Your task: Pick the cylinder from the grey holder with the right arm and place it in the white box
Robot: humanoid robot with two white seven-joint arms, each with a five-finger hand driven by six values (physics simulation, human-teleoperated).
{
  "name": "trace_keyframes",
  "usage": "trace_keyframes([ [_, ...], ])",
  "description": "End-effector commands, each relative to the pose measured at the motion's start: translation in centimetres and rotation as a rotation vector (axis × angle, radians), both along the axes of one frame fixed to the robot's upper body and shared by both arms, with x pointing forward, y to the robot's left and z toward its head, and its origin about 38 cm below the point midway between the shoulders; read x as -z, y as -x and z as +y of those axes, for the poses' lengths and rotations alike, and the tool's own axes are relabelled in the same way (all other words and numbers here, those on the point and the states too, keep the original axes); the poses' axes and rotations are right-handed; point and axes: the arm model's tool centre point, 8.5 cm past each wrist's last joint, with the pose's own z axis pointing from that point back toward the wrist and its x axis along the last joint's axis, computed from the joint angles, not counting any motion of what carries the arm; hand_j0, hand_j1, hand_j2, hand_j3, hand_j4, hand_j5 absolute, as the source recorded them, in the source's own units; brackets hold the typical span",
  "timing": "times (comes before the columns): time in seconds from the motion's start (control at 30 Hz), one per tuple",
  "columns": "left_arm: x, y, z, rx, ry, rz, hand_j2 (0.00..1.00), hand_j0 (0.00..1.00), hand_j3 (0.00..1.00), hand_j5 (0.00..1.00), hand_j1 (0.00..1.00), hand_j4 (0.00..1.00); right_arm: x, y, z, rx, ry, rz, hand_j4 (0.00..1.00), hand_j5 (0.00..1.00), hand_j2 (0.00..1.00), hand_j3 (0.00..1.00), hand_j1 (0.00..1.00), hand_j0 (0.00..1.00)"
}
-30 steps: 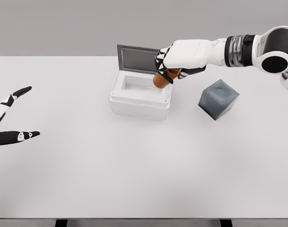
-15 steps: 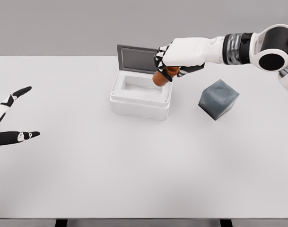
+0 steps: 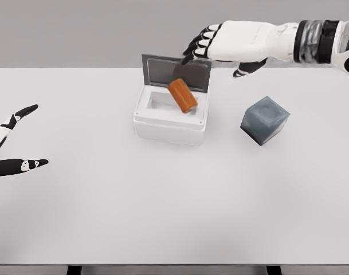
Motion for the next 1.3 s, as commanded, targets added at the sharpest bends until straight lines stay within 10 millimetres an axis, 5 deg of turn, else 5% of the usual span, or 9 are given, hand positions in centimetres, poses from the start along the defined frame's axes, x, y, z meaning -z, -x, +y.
trace_keyframes([
  [0.0, -0.1, 0.0, 0.0, -0.001, 0.005, 0.0, 1.0, 1.0, 1.0, 1.0, 1.0, 1.0, -3.4, 1.4, -2.6, 0.023, -0.034, -0.074, 1.0, 1.0, 1.0, 1.0, 1.0, 1.0],
  [0.3, -0.1, 0.0, 0.0, -0.001, 0.005, 0.0, 1.0, 1.0, 1.0, 1.0, 1.0, 1.0, -3.1, 2.3, -8.5, 0.099, -0.043, -0.04, 1.0, 1.0, 1.0, 1.0, 1.0, 1.0],
  [0.8, -0.1, -0.2, -0.2, 0.014, -0.027, 0.001, 1.0, 1.0, 1.0, 1.0, 1.0, 1.0, 0.0, 3.1, -10.2, 0.106, -0.001, 0.027, 1.0, 1.0, 1.0, 1.0, 1.0, 1.0],
  [0.9, -1.5, -0.6, -0.6, 0.041, -0.04, -0.028, 1.0, 1.0, 1.0, 1.0, 1.0, 1.0, 0.2, 3.3, -10.3, 0.093, 0.006, 0.028, 1.0, 1.0, 1.0, 1.0, 1.0, 1.0],
  [1.1, -7.2, -5.2, -4.2, 0.179, -0.097, -0.171, 1.0, 1.0, 1.0, 1.0, 1.0, 1.0, 0.2, 3.6, -11.0, 0.094, 0.024, 0.027, 1.0, 1.0, 1.0, 1.0, 1.0, 1.0],
  [1.27, -7.6, -6.7, -6.7, 0.253, -0.111, -0.177, 1.0, 1.0, 1.0, 1.0, 1.0, 1.0, 0.6, 3.7, -11.1, 0.093, 0.026, 0.036, 1.0, 1.0, 1.0, 1.0, 1.0, 1.0],
])
